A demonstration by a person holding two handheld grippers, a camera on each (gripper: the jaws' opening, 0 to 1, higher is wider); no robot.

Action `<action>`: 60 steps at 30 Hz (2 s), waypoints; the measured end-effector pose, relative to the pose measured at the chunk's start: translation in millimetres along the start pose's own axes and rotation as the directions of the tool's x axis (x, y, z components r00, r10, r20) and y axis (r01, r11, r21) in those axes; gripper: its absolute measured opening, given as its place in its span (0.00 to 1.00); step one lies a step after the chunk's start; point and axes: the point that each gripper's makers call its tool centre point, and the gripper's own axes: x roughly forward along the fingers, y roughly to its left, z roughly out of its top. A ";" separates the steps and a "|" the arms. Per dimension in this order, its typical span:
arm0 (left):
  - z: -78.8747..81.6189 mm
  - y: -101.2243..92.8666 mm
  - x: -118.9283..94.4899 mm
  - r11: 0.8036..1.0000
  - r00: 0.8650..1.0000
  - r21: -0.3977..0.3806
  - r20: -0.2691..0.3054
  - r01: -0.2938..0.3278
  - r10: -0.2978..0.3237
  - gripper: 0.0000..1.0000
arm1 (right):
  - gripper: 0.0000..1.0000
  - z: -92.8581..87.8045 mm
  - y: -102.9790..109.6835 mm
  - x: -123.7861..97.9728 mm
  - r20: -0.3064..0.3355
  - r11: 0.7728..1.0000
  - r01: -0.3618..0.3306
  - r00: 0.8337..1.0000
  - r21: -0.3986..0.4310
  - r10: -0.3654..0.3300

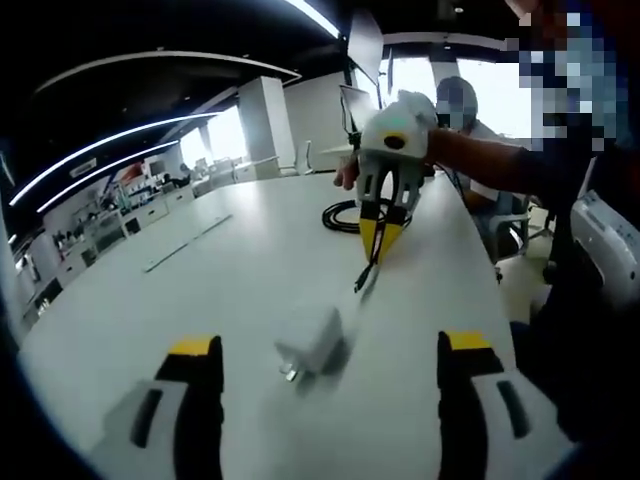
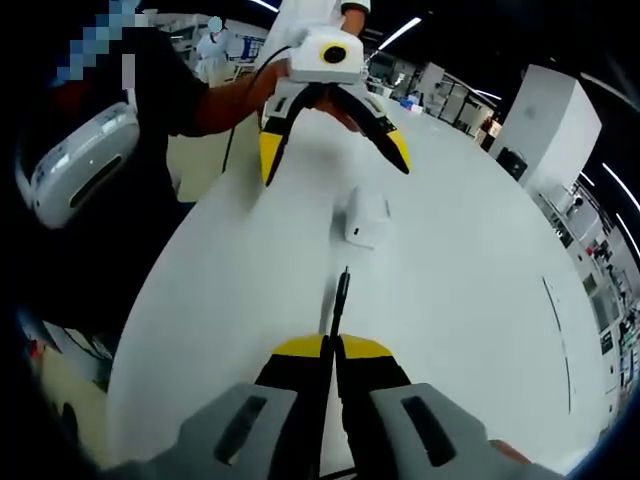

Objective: Plug the desk Type‑C cable into the charger adapter.

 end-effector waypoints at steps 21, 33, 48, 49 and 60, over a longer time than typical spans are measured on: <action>2.9 7.0 22.3 0.993 0.993 0.073 -0.081 0.089 -0.083 0.66 | 0.02 5.0 4.8 -1.8 0.019 1.000 0.002 1.000 -0.013 -0.002; -9.3 16.1 38.0 0.988 0.980 0.071 -0.154 0.139 -0.127 0.47 | 0.02 6.3 5.8 -4.1 0.024 1.000 0.010 1.000 -0.018 -0.010; -10.3 12.2 43.5 0.978 0.972 0.100 -0.168 0.185 -0.166 0.29 | 0.02 5.0 7.7 -4.8 0.024 1.000 0.014 1.000 -0.009 -0.014; -10.3 12.1 43.5 0.978 0.972 0.099 -0.168 0.185 -0.167 0.29 | 0.02 5.1 7.7 -5.0 0.024 1.000 0.015 1.000 -0.009 -0.015; -10.5 9.2 39.7 0.976 0.970 0.098 -0.168 0.196 -0.178 0.26 | 0.02 4.4 8.2 -5.1 0.021 1.000 0.014 1.000 -0.006 -0.013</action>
